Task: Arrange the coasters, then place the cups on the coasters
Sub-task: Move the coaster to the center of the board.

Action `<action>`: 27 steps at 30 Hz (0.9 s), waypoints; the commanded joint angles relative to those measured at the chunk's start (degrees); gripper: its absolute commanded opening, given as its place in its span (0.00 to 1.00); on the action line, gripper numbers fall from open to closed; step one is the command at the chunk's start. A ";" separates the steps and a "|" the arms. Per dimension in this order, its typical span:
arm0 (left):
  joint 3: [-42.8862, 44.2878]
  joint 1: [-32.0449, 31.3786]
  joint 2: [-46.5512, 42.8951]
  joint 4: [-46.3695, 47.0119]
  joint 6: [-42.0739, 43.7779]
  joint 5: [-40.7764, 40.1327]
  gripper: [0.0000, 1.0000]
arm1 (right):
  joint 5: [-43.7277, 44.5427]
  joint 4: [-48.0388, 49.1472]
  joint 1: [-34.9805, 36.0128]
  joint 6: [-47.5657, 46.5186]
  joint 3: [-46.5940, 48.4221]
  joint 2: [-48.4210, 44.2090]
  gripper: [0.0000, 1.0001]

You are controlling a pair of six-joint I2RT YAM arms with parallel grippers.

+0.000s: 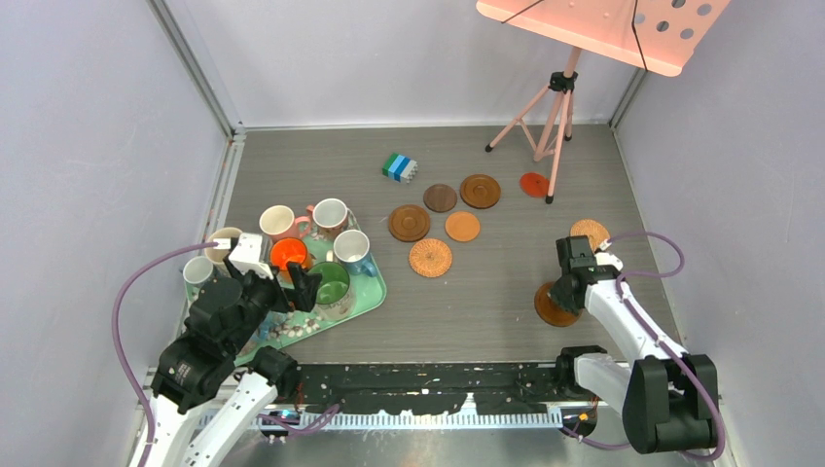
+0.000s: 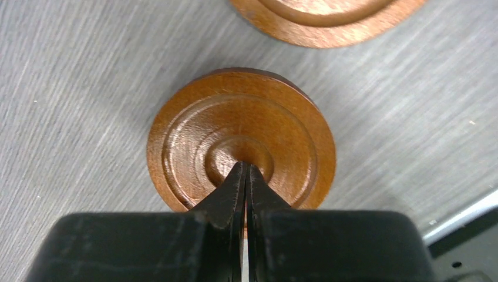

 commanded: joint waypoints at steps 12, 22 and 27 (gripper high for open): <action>0.63 -0.27 2.56 0.55 0.75 -2.72 0.99 | -1.64 -1.57 0.02 -3.08 2.61 -8.58 0.05; 0.53 -0.27 2.01 0.48 0.49 -2.37 0.99 | -13.59 29.00 0.03 -19.57 1.52 -11.23 0.10; 0.36 -0.27 1.05 0.61 0.49 -2.26 0.99 | -11.23 46.40 0.03 -22.68 1.58 -1.22 0.10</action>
